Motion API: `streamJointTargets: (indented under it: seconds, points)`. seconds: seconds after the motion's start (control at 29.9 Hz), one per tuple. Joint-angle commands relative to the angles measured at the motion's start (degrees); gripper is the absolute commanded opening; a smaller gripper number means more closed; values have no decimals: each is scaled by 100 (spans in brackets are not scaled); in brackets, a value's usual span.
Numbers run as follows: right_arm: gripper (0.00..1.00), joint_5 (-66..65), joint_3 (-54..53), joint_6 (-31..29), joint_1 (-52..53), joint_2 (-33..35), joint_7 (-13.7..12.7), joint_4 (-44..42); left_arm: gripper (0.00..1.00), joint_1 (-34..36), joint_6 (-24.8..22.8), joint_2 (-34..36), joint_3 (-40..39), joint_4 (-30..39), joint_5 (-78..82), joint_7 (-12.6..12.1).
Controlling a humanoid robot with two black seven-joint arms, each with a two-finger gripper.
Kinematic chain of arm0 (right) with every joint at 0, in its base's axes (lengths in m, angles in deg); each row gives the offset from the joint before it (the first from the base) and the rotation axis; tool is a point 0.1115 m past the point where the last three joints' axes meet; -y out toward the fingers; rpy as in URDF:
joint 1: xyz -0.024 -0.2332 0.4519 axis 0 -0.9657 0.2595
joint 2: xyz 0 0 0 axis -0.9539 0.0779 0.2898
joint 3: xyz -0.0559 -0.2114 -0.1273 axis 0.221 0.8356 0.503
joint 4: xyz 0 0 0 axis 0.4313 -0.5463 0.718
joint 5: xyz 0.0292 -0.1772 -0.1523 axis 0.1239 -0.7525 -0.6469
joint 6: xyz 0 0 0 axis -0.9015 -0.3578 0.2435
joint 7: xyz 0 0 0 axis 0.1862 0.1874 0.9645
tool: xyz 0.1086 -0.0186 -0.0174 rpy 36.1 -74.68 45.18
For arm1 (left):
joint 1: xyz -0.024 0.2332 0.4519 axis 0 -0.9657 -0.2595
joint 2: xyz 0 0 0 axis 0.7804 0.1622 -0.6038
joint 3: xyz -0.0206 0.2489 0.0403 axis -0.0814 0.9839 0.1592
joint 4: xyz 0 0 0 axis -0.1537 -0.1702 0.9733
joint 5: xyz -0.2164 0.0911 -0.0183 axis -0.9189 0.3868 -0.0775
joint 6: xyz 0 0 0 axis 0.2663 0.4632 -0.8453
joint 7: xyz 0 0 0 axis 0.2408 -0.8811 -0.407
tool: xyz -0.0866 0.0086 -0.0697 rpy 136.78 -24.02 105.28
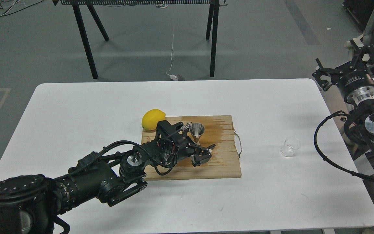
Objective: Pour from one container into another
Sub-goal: 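Carry the jigger onto the cutting board and set it upright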
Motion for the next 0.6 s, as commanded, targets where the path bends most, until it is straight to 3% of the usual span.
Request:
streamJointTargets:
  seconds: [0.0,0.57]
  points:
    - [99,0,-1,0,-8,8,0,1,98,-9,3,0,-8,13,0,12]
    - [99,0,-18,0,-17,0,0,1,98,-88,134,659,-34,171,0,64]
